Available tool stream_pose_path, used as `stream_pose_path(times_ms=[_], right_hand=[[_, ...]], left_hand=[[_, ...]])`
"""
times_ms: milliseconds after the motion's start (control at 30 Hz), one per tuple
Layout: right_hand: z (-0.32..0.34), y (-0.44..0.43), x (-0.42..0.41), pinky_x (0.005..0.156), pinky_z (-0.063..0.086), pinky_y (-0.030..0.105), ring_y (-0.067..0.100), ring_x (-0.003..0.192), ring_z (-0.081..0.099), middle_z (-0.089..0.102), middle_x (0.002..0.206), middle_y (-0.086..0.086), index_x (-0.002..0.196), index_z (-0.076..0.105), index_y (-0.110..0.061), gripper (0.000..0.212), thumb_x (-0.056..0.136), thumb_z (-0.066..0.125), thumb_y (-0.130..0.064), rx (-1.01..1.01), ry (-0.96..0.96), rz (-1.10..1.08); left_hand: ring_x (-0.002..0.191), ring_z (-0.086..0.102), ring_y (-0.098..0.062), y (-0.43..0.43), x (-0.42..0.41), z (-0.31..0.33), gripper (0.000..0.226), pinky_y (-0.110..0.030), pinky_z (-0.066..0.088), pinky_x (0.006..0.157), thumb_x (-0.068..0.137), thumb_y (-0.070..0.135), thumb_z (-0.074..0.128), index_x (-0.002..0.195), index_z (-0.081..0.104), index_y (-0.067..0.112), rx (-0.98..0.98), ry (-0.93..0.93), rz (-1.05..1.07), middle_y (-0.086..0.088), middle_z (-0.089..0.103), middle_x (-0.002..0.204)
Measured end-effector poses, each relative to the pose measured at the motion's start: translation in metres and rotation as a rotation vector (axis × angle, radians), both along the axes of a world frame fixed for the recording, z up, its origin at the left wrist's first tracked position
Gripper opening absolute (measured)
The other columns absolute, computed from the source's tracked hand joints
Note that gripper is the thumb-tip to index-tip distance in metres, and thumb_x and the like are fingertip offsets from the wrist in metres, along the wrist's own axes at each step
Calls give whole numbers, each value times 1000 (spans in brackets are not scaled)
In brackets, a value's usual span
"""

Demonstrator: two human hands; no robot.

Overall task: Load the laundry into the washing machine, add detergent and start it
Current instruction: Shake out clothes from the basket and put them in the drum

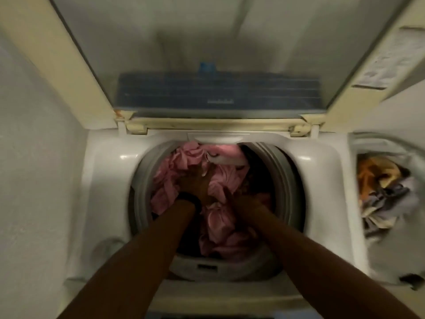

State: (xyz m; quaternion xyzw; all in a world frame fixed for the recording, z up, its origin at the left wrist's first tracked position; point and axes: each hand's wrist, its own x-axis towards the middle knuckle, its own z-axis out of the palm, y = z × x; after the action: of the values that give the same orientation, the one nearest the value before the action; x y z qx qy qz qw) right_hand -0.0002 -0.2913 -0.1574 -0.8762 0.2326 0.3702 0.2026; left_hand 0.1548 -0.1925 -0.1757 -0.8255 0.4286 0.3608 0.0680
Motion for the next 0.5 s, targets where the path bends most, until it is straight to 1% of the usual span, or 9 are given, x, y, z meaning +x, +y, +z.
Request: stream_pose_path(times_ms=[33,67,100,167,233,300,333,400,500], right_hand=[[22,-5,-1,106,42,48,40,136,47,35,157,21,165,6,-22,83,102,58,-34,30,5,27],[49,-8,-3,103,44,49,41,136,47,32,159,17,165,4,-26,93,96,67,-32,62,6,-19],[76,-15,-3,101,47,50,41,134,49,31,160,14,164,6,-29,97,92,71,-34,65,-59,-26],[126,-25,-23,98,51,49,39,131,53,35,158,9,162,17,-31,91,90,72,-37,31,-244,-108],[167,-35,-48,100,51,46,35,132,53,40,156,6,158,28,-30,83,89,72,-39,29,-375,-216],[197,-46,-74,99,51,45,30,130,54,45,153,3,156,33,-30,79,89,74,-39,16,-510,-299],[210,-53,-85,98,52,45,29,129,55,46,151,2,155,35,-29,77,89,74,-38,2,-561,-341],[227,-69,-112,95,53,45,27,123,59,50,147,3,152,40,-27,70,91,73,-39,-28,-644,-413],[240,-96,-148,91,54,38,20,111,64,56,140,2,148,45,-28,62,93,70,-43,-66,-700,-505]], left_hand=[[152,21,-46,3,-7,18,110,-58,32,117,88,58,71,166,0,25,5,22,3,-15,0,172],[149,30,-44,6,-14,34,99,-52,35,114,93,53,67,166,7,24,-40,33,31,-15,11,171],[145,38,-41,7,-20,50,88,-47,38,111,97,49,63,165,13,23,-80,13,43,-14,22,169],[137,50,-35,6,-36,91,75,-42,44,105,99,45,60,162,26,22,-227,-42,68,-11,41,160],[126,59,-33,-1,-54,129,67,-43,51,97,98,41,62,158,37,23,-330,-25,107,-9,54,150],[118,64,-33,-16,-71,158,59,-44,55,90,98,40,62,153,45,25,-455,-1,118,-9,61,142],[116,65,-34,-26,-81,170,55,-44,55,89,99,40,62,150,48,25,-511,14,106,-8,64,139],[117,65,-33,-55,-101,194,51,-42,54,93,100,39,62,148,50,24,-584,36,79,-7,65,136],[118,65,-28,-103,-135,226,52,-43,53,98,101,43,60,149,51,25,-638,40,43,-4,64,139]])
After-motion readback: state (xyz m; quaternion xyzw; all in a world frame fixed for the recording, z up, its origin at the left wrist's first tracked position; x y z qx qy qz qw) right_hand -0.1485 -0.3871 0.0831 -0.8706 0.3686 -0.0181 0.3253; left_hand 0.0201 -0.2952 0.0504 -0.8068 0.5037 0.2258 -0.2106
